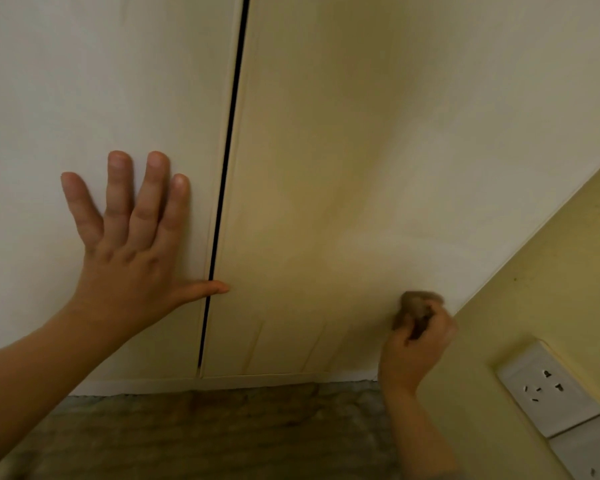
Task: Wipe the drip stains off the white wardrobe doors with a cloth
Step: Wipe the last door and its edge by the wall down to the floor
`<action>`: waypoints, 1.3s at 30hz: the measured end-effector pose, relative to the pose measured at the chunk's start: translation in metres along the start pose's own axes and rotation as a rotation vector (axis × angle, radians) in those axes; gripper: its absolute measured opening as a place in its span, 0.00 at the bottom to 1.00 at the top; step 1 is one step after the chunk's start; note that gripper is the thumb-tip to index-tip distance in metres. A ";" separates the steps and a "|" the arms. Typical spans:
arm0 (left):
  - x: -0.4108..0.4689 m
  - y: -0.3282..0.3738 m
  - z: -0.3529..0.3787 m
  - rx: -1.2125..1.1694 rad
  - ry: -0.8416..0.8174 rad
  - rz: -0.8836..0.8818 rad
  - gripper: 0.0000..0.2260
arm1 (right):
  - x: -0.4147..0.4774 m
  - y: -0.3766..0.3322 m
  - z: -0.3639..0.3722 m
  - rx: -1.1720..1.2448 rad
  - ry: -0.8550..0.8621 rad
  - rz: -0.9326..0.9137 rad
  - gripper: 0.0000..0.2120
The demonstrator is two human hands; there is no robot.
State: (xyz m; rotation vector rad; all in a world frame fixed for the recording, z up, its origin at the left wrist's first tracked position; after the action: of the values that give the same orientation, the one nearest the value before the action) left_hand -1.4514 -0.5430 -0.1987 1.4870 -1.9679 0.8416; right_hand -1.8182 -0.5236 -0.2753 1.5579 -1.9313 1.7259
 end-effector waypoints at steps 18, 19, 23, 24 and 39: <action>-0.001 -0.001 0.001 -0.079 -0.041 -0.029 0.54 | 0.019 0.031 -0.018 -0.022 0.012 0.138 0.16; -0.001 -0.001 0.001 -0.081 -0.040 -0.031 0.54 | 0.007 0.034 -0.012 -0.016 -0.028 0.155 0.16; 0.000 -0.001 0.000 -0.064 -0.030 -0.017 0.55 | -0.015 0.038 -0.008 -0.007 -0.127 0.179 0.16; 0.000 -0.001 0.000 -0.064 -0.030 -0.012 0.55 | -0.013 0.041 -0.013 -0.010 -0.100 0.189 0.16; 0.000 -0.003 -0.003 -0.127 -0.075 0.038 0.54 | -0.055 -0.017 0.041 0.301 0.086 0.380 0.18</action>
State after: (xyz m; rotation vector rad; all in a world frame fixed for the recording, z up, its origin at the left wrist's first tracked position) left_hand -1.4479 -0.5409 -0.1962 1.4308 -2.0699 0.6717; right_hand -1.7596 -0.5212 -0.3144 1.2206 -2.1076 2.2849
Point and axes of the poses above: each hand's wrist, its own x-axis towards the middle knuckle, its own z-axis out of the palm, y = z × x, the point moved 4 cm from there along x, towards the middle knuckle, and after that the axes turned 12 degrees about -y, right-handed, at the moved point
